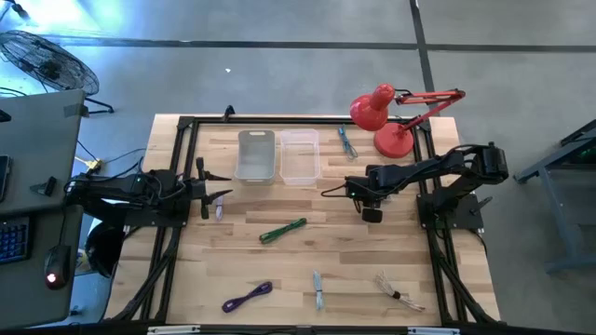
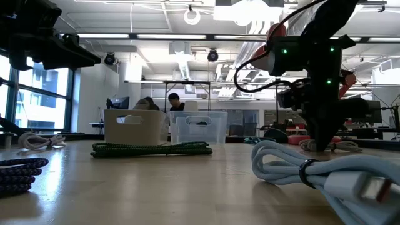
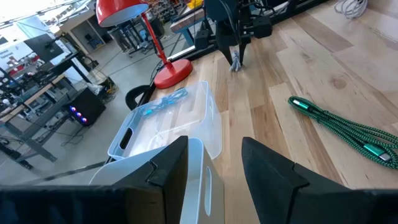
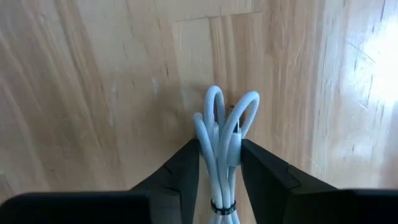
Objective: Pick & Place USB Port
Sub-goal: Put the top right white charger cable into the gray bin
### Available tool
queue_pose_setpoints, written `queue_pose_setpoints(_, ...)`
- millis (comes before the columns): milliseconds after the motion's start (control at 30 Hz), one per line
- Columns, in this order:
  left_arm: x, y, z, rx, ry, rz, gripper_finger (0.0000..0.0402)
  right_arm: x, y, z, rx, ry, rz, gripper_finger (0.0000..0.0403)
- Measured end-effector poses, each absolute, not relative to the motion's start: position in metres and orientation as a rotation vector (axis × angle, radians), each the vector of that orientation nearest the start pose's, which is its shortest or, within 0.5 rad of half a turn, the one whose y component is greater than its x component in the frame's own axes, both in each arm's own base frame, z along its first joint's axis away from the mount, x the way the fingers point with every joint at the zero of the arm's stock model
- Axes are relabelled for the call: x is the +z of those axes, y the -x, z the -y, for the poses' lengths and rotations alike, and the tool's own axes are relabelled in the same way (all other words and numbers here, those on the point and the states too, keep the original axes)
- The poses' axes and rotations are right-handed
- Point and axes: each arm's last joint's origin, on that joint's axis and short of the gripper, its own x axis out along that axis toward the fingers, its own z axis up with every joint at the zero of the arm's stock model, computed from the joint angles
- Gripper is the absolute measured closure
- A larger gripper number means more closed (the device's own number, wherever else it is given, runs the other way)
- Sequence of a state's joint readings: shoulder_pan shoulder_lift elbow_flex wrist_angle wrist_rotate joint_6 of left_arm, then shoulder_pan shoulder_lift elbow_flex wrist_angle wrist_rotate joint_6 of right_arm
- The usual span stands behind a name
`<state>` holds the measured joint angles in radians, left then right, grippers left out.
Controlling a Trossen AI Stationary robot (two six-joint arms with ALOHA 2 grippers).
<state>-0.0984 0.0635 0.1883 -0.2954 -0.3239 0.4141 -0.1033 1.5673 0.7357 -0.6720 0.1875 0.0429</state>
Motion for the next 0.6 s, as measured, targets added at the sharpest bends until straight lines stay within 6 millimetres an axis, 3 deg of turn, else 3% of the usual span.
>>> queue_pose_setpoints(167, 0.194, -0.087, -0.001, 0.188, -0.447, -0.213, 0.0254, 0.135, -0.237, 0.033, -0.340, 0.085, -1.435, 0.0377)
queue_pose_setpoints(400, 0.196, -0.087, -0.001, 0.192, -0.434, -0.193, 0.0254, 0.146, -0.242, 0.035, -0.398, 0.111, -1.303, 0.0391)
queue_pose_setpoints(600, 0.208, -0.088, 0.000, 0.202, -0.363, -0.055, 0.0254, 0.170, -0.254, 0.026, -0.345, 0.139, -1.063, 0.0391)
